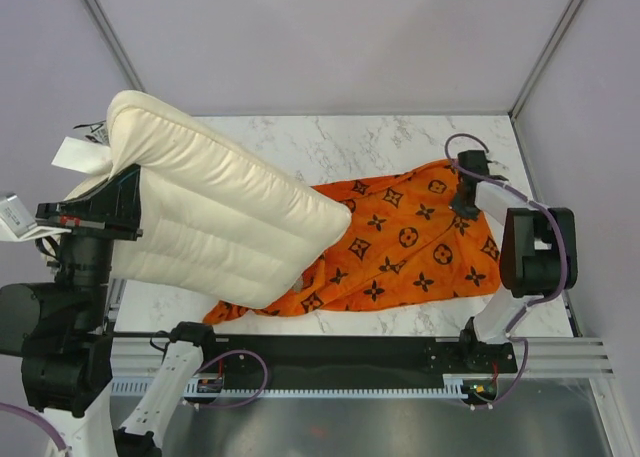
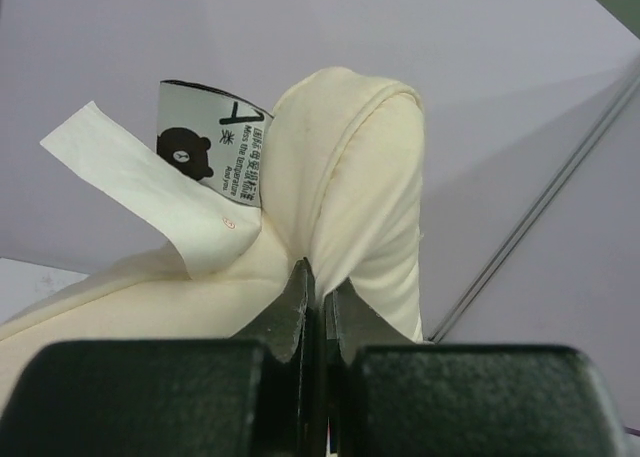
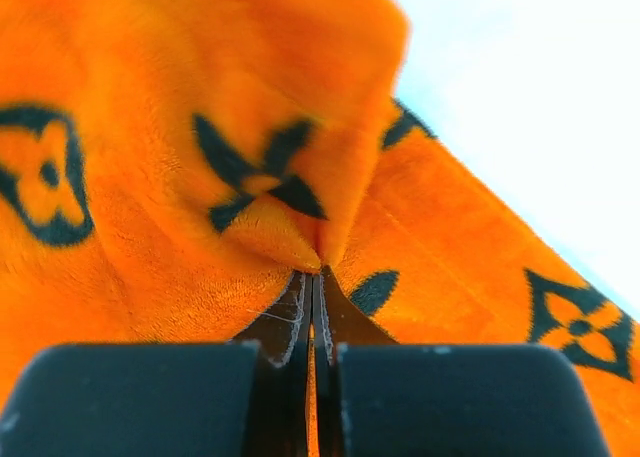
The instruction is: Put the pillow into the pillowcase
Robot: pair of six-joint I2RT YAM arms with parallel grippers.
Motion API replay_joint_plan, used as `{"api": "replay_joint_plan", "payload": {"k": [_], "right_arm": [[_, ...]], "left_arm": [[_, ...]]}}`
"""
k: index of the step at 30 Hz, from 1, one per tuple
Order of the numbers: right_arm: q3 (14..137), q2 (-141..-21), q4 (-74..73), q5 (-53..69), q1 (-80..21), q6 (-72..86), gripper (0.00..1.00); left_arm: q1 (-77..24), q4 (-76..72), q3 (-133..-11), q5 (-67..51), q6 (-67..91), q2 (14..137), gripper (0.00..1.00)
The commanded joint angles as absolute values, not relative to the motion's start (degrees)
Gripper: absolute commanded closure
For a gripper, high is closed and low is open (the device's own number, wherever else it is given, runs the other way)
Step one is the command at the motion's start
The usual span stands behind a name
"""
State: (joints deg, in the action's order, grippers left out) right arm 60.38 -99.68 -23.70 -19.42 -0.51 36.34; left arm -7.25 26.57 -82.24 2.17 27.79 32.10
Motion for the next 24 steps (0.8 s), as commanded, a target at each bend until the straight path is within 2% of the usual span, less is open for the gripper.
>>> {"api": "replay_joint_plan", "payload": {"k": [1,4,5,6,7,8,11,13,14,16,18,20,24], "right_arm": [[60.11,-94.84,-22.76,-25.22,6.31,37.7,1.0],[61.61,-92.03,-24.69,-28.73,8.79,37.27,0.98],[62.48,-91.41,-26.18,-27.52,8.62,36.57,0.83],[63.71,-90.8,-26.19,-24.9,8.61,35.08,0.41],[63.55,-88.79,-25.58,-21.22,8.18,32.63,0.22],[63.54,-87.55,-24.45,-16.22,7.3,31.13,0.09],[64.42,-82.19,-24.51,-9.08,0.46,26.99,0.09],[64.86,-78.93,-24.79,-4.33,-6.04,26.02,0.12],[64.95,-78.32,-24.7,2.74,-7.63,26.36,0.12],[64.16,-77.17,-24.44,8.94,-11.94,27.85,0.16],[63.11,-76.12,-22.86,9.94,-18.32,29.88,0.14],[62.49,-75.67,-21.37,8.71,-22.48,32.06,0.02],[61.52,-78.38,-17.59,7.12,-31.19,36.37,0.02]], "left_arm": [[-7.12,20.39,-82.44,7.99,29.36,29.98,0.98],[-7.12,20.92,-82.09,11.15,26.38,28.74,0.98],[-7.12,21.18,-82.18,11.77,25.5,28.74,0.98],[-7.12,22.05,-82.18,13.17,23.75,28.48,0.98],[-7.12,22.41,-82.18,13.79,23.12,28.3,0.98],[-7.12,22.85,-82.09,14.49,22.59,27.95,0.98],[-7.12,23.73,-80.86,17.22,20.57,26.02,0.98],[-7.12,23.73,-79.28,18.36,19.6,24.88,0.98],[-7.12,23.82,-78.93,19.33,18.73,24.79,0.98],[-7.12,24.26,-78.49,19.86,18.2,24.35,0.98],[-7.12,24.96,-78.49,19.86,17.75,23.82,0.98],[-7.12,25.31,-78.57,19.78,16.97,22.95,0.98],[-7.12,25.58,-78.49,22.23,15.21,21.54,0.98]]}}
